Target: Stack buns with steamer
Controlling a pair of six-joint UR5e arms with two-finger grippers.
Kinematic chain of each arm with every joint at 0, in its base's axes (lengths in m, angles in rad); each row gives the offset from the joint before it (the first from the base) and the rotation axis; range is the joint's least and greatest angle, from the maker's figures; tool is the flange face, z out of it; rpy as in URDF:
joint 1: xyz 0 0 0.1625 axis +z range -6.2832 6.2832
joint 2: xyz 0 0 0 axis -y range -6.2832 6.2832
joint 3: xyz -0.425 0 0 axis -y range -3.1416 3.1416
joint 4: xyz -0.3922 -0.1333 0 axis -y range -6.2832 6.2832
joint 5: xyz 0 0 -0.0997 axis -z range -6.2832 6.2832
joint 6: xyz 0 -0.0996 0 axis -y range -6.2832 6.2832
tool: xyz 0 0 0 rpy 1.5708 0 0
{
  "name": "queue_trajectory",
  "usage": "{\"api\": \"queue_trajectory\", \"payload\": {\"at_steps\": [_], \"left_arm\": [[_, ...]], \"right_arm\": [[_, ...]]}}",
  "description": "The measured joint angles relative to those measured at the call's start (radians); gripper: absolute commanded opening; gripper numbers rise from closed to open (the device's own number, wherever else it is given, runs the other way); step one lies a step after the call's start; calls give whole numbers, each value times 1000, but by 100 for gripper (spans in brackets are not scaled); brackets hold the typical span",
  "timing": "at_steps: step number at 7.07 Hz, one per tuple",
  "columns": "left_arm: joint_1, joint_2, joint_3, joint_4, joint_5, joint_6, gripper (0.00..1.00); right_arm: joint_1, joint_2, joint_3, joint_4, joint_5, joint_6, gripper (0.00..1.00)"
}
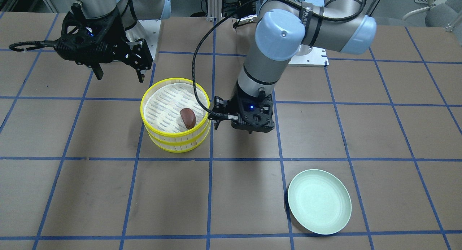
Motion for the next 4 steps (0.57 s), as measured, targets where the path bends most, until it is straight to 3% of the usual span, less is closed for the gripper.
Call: {"api": "queue_trajectory", "payload": {"at_steps": [2,4], "left_arm": [[103,63,29,-122,111,185,100],[144,138,35,-200,183,233,100]], "right_arm": [[0,0,0,0,0,0,100],[0,0,0,1,2,0,100]]}}
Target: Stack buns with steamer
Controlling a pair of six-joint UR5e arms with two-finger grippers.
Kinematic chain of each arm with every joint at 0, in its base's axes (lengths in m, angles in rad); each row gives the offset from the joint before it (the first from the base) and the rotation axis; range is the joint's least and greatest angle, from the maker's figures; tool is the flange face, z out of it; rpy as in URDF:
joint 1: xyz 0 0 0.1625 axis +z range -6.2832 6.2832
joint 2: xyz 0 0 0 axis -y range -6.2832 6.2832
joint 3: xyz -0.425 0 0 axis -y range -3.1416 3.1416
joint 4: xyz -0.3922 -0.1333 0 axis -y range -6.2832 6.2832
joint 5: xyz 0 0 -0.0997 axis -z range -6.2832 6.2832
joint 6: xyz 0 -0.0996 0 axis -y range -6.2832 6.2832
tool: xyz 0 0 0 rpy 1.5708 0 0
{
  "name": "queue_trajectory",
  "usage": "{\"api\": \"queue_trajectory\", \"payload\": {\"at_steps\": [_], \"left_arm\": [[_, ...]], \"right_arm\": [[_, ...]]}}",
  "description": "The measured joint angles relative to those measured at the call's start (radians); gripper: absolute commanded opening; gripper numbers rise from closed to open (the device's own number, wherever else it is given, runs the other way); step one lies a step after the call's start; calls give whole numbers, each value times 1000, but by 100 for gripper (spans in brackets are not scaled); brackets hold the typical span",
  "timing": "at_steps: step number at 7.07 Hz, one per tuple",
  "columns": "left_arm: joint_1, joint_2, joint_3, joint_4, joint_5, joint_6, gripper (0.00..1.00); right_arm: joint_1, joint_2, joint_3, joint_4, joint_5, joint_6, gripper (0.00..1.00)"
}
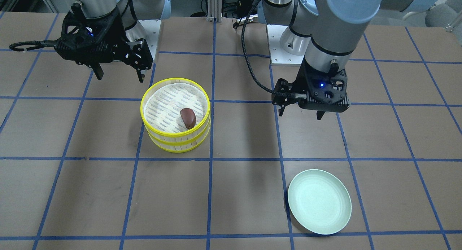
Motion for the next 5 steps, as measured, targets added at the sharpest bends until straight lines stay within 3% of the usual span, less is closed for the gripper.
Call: {"api": "queue_trajectory", "payload": {"at_steps": [5], "left_arm": [[25,82,-15,-43,14,5,100]], "right_arm": [[0,0,0,1,1,0,100]]}}
